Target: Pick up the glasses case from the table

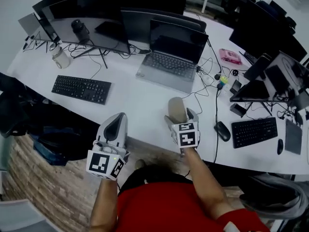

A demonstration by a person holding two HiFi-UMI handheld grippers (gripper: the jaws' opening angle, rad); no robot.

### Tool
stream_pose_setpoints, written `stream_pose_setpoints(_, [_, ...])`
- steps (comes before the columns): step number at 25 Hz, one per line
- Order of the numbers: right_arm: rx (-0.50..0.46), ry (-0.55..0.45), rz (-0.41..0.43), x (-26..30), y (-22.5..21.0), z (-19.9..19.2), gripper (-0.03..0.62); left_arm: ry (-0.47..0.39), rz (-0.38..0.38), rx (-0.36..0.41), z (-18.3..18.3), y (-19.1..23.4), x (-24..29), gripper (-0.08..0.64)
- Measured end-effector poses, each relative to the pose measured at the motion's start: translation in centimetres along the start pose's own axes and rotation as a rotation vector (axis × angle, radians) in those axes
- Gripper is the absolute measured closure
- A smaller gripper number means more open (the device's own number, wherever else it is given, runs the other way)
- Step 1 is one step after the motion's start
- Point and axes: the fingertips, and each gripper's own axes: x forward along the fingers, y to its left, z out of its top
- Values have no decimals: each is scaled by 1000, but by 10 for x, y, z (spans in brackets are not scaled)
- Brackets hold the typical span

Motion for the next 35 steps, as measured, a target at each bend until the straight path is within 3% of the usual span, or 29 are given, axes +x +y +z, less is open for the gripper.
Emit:
stream_pose_setpoints(6, [32,124,-68,31,-8,-23,148,24,-164,-20,-15,20,32,550])
stream_pose_setpoints(15, [81,102,-97,32,-11,-22,184,37,-286,-32,-22,25,67,550])
stream_pose_setpoints(22, [156,-18,-120,0,-24,12,187,31,-307,-23,-14,5,81,551])
stream_pose_setpoints(35, [134,-314,-42,-113,-17,119,188,-6,-308,11,25,-43,79,549])
